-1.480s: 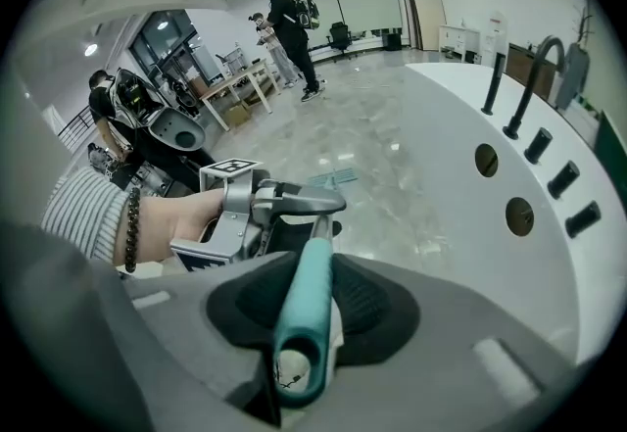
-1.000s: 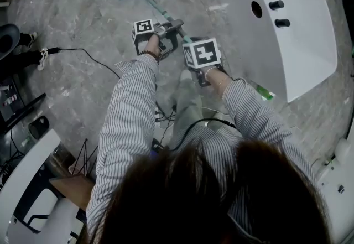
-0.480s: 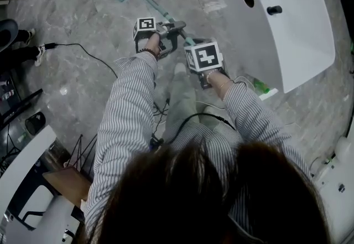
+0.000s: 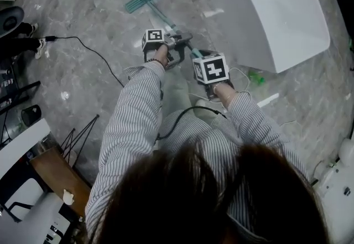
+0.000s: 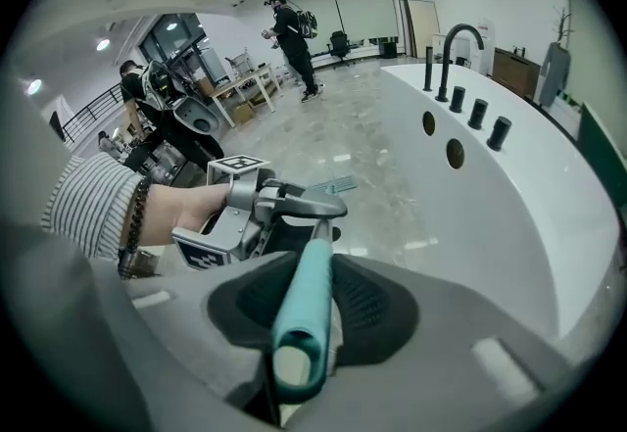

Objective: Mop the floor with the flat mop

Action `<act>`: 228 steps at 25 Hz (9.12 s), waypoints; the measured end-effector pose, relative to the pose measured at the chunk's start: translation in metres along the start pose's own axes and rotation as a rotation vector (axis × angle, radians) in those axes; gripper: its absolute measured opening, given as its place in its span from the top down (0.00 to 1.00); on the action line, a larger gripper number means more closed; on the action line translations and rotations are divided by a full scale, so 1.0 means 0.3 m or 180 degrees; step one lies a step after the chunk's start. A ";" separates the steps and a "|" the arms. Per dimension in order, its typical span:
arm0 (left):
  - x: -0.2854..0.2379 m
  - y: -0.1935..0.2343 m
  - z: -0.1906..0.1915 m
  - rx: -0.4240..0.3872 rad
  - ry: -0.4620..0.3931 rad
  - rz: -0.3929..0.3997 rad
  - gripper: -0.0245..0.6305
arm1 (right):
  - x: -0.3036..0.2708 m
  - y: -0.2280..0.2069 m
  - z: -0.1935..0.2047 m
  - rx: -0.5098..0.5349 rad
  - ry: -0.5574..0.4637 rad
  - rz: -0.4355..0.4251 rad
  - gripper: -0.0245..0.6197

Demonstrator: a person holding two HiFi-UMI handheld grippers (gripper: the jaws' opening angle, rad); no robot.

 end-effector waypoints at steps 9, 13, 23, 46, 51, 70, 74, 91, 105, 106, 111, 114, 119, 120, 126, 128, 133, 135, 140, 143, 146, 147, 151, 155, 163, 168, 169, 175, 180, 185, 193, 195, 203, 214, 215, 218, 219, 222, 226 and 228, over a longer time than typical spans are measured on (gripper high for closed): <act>-0.134 0.195 0.656 -0.0055 -0.0063 0.0007 0.69 | 0.324 -0.155 0.592 0.0081 0.0129 -0.0034 0.79; -0.200 0.274 0.939 -0.0040 0.0254 -0.0026 0.67 | 0.479 -0.222 0.835 0.0177 0.0182 -0.0094 0.79; -0.268 0.311 1.378 0.0119 0.0102 0.0421 0.67 | 0.771 -0.293 1.137 0.0301 0.0268 -0.0072 0.79; -0.206 0.326 1.579 0.0078 0.0488 0.0491 0.65 | 0.911 -0.227 1.273 -0.0012 0.0321 -0.0038 0.79; -0.205 0.324 1.571 0.0043 0.0517 0.0414 0.65 | 0.906 -0.226 1.268 -0.0020 0.0332 -0.0055 0.79; -0.160 0.233 1.136 0.0076 0.0372 0.0287 0.65 | 0.656 -0.178 0.912 -0.0090 0.0386 -0.0026 0.79; -0.133 0.169 0.899 0.0095 0.0299 0.0242 0.66 | 0.530 -0.142 0.708 -0.0106 0.0401 -0.0020 0.79; 0.207 -0.110 -0.426 0.0006 -0.0231 -0.0094 0.70 | -0.232 0.246 -0.374 -0.0283 0.0441 -0.0120 0.78; 0.212 -0.364 -1.067 -0.0114 -0.0536 -0.0007 0.70 | -0.508 0.261 -0.992 -0.0211 0.0254 0.0043 0.79; 0.212 -0.368 -1.078 -0.0116 -0.0527 -0.0012 0.70 | -0.512 0.263 -1.001 -0.0201 0.0235 0.0064 0.79; 0.219 -0.366 -1.075 -0.0137 -0.0458 -0.0068 0.70 | -0.515 0.271 -0.992 -0.0199 0.0259 0.0068 0.79; 0.220 -0.351 -1.067 -0.0142 -0.0459 -0.0095 0.70 | -0.519 0.273 -0.976 -0.0189 0.0279 0.0066 0.79; 0.218 -0.324 -1.033 -0.0127 -0.0433 -0.0151 0.70 | -0.512 0.269 -0.933 -0.0168 0.0320 0.0073 0.79; 0.217 -0.314 -1.019 -0.0136 -0.0400 -0.0187 0.70 | -0.510 0.269 -0.916 -0.0163 0.0335 0.0077 0.79; 0.203 -0.264 -0.907 -0.0154 -0.0311 -0.0307 0.70 | -0.466 0.253 -0.801 -0.0175 0.0349 0.0065 0.79; 0.199 -0.256 -0.864 -0.0142 -0.0343 -0.0273 0.70 | -0.441 0.248 -0.767 -0.0214 0.0319 0.0075 0.79; 0.181 -0.205 -0.688 -0.0100 -0.0402 -0.0222 0.70 | -0.348 0.223 -0.612 -0.0277 0.0281 0.0075 0.79; 0.162 -0.174 -0.598 -0.0135 -0.0318 -0.0275 0.70 | -0.303 0.202 -0.527 -0.0313 0.0267 0.0060 0.79; 0.101 -0.090 -0.343 -0.0148 -0.0270 -0.0287 0.70 | -0.186 0.135 -0.291 -0.0341 0.0260 0.0054 0.79; 0.051 -0.031 -0.160 -0.0161 -0.0227 -0.0288 0.70 | -0.094 0.078 -0.124 -0.0314 0.0264 0.0049 0.79; -0.001 0.032 0.045 -0.0191 -0.0186 -0.0277 0.70 | 0.005 0.024 0.063 -0.0296 0.0259 0.0041 0.79; -0.016 0.055 0.113 -0.0189 -0.0196 -0.0251 0.70 | 0.035 0.007 0.126 -0.0280 0.0264 0.0040 0.79; -0.085 0.169 0.365 -0.0179 -0.0309 -0.0088 0.70 | 0.136 -0.071 0.384 -0.0147 0.0330 0.0045 0.79; -0.153 0.272 0.609 -0.0153 -0.0398 -0.0009 0.70 | 0.242 -0.149 0.627 -0.0114 0.0370 0.0044 0.79; -0.244 0.310 1.040 0.0065 -0.0077 -0.0009 0.70 | 0.537 -0.242 0.928 -0.0053 0.0266 0.0015 0.79; -0.271 0.276 1.252 0.0201 0.0213 -0.0019 0.70 | 0.712 -0.264 1.030 -0.0089 0.0226 -0.0024 0.79; -0.271 0.267 1.286 0.0236 0.0239 0.0000 0.70 | 0.743 -0.264 1.042 -0.0090 0.0248 -0.0017 0.79; -0.264 0.250 1.418 0.0365 0.0414 0.0071 0.70 | 0.850 -0.253 1.105 -0.0071 0.0394 0.0004 0.79; -0.227 0.247 1.465 0.0393 0.0581 0.0094 0.70 | 0.881 -0.209 1.128 -0.0064 0.0465 0.0033 0.79; -0.224 0.250 1.460 0.0374 0.0582 0.0095 0.70 | 0.878 -0.206 1.129 -0.0094 0.0454 0.0028 0.79; -0.238 0.287 1.464 0.0345 0.0638 0.0026 0.70 | 0.854 -0.221 1.160 -0.0128 0.0436 0.0035 0.79; -0.239 0.283 1.460 0.0321 0.0658 0.0029 0.70 | 0.853 -0.221 1.157 -0.0140 0.0408 0.0028 0.79; -0.238 0.275 1.469 0.0248 0.0783 -0.0013 0.68 | 0.864 -0.216 1.156 -0.0080 0.0438 0.0066 0.79; -0.192 0.284 1.318 0.0166 0.0720 -0.0202 0.68 | 0.748 -0.154 1.073 -0.0080 0.0467 0.0060 0.79; -0.180 0.286 1.279 0.0175 0.0659 -0.0223 0.68 | 0.720 -0.138 1.049 -0.0026 0.0494 0.0056 0.78; -0.154 0.271 1.156 0.0216 0.0497 -0.0203 0.70 | 0.646 -0.104 0.957 0.0105 0.0536 0.0045 0.78; -0.149 0.260 1.110 0.0230 0.0453 -0.0182 0.70 | 0.621 -0.099 0.919 0.0108 0.0543 0.0037 0.78; -0.136 0.221 0.949 0.0239 0.0418 -0.0173 0.70 | 0.530 -0.082 0.786 0.0030 0.0575 0.0000 0.78; -0.081 0.154 0.700 0.0245 0.0430 -0.0194 0.71 | 0.393 -0.014 0.567 0.0036 0.0642 0.0019 0.78; -0.042 0.107 0.558 0.0260 0.0373 -0.0179 0.71 | 0.320 0.031 0.437 0.0021 0.0663 0.0024 0.77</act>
Point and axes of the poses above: the fingertips, and each gripper's own axes: x backward along the fingers, y to its left, z out of its underside, the point moved 3 cm from there along x, backward along the fingers, and after that the axes turned 7 degrees about z, right-handed, at the moved point
